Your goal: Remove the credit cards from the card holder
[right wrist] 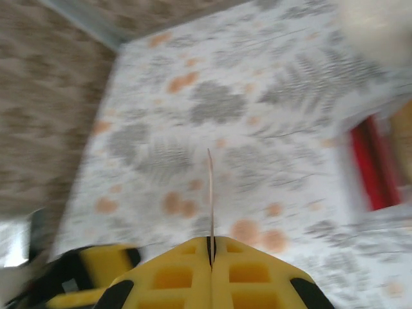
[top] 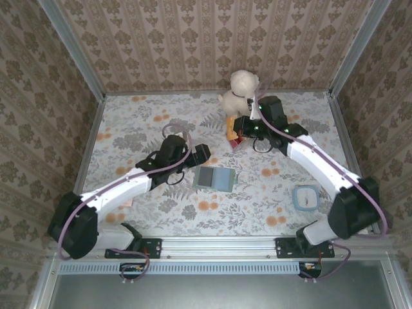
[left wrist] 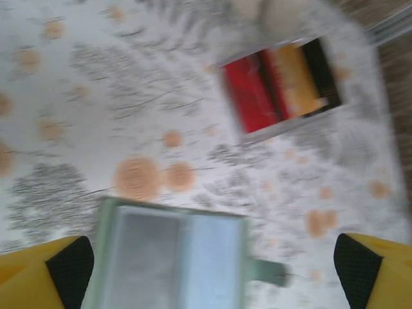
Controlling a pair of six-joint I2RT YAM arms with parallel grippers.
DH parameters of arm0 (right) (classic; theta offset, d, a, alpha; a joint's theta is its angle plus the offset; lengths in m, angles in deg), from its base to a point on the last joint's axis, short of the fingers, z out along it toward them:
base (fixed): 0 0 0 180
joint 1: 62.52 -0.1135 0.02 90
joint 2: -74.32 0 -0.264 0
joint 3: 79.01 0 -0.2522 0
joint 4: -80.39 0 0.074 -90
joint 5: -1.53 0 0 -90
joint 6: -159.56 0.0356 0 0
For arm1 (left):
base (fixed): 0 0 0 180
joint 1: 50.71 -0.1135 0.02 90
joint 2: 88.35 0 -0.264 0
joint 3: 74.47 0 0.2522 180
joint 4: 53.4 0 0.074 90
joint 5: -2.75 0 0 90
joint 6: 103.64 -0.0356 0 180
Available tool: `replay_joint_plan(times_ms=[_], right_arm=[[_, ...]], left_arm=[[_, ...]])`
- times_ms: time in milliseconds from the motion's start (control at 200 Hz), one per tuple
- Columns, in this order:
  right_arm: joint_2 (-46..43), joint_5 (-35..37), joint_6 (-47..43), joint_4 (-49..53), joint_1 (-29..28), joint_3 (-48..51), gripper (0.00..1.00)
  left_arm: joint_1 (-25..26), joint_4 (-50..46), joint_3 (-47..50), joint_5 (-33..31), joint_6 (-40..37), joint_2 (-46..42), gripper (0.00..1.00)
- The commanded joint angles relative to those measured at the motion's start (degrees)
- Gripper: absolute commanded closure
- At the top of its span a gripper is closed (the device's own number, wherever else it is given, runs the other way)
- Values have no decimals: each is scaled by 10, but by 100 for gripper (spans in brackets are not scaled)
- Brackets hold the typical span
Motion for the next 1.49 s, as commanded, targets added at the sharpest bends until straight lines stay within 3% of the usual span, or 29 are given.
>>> replay_joint_plan(times_ms=[0,210,370,520,675,1085,1490], right_arm=[[56,127,-129,63,4,-48,100],[163,142,-263,99,13,-156,100],[218,182,-310,150,23,-214,100],[269,211,-330,192,31,-257,100],[296,187,-339,203,38,-271,100],[340,160,-352,246,38,-297,100],[347,195,-325,238,38,-311,73]], left_arm=[[-11,-68,-19,-72,-54,23,0],[-37,-46,10,-52,-63,33,0],[-48,-31,15,-30,-74,47,0],[-55,-21,11,-20,-78,61,0],[-56,6,14,-2,-70,82,0],[-58,-33,-12,11,-80,101,0],[-57,-27,-5,23,-83,99,0]])
